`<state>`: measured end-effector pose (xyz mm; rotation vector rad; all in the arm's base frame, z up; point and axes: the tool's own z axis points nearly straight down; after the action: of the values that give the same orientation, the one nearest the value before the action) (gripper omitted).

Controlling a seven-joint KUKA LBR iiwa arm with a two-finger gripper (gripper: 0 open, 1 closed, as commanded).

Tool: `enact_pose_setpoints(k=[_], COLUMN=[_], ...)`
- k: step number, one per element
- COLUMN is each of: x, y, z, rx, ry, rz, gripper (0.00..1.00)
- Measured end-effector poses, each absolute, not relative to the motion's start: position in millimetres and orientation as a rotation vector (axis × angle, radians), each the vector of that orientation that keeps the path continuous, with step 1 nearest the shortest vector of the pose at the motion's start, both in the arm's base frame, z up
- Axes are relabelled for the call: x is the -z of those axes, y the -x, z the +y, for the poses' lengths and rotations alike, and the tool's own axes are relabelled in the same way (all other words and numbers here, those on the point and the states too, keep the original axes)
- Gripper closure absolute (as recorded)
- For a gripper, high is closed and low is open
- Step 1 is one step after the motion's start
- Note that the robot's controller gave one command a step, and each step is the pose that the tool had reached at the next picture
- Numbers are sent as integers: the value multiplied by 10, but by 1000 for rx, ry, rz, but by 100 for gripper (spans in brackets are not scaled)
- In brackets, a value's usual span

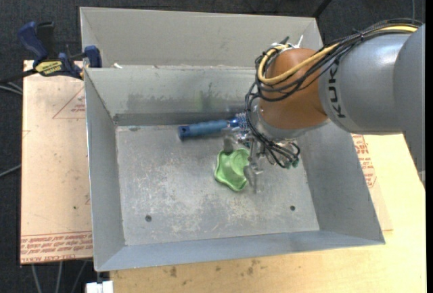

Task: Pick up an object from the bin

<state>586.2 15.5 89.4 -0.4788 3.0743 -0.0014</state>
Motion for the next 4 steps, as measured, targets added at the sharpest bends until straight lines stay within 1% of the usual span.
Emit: enact_pose_setpoints(k=[1, 2, 4], x=[-894, -910, -910], y=[-5865, -5880, -5880], z=[157, 143, 143], rx=[0, 6, 6], ry=[502, 502, 502], rz=[3070, 3064, 3064], gripper=[0, 100, 100])
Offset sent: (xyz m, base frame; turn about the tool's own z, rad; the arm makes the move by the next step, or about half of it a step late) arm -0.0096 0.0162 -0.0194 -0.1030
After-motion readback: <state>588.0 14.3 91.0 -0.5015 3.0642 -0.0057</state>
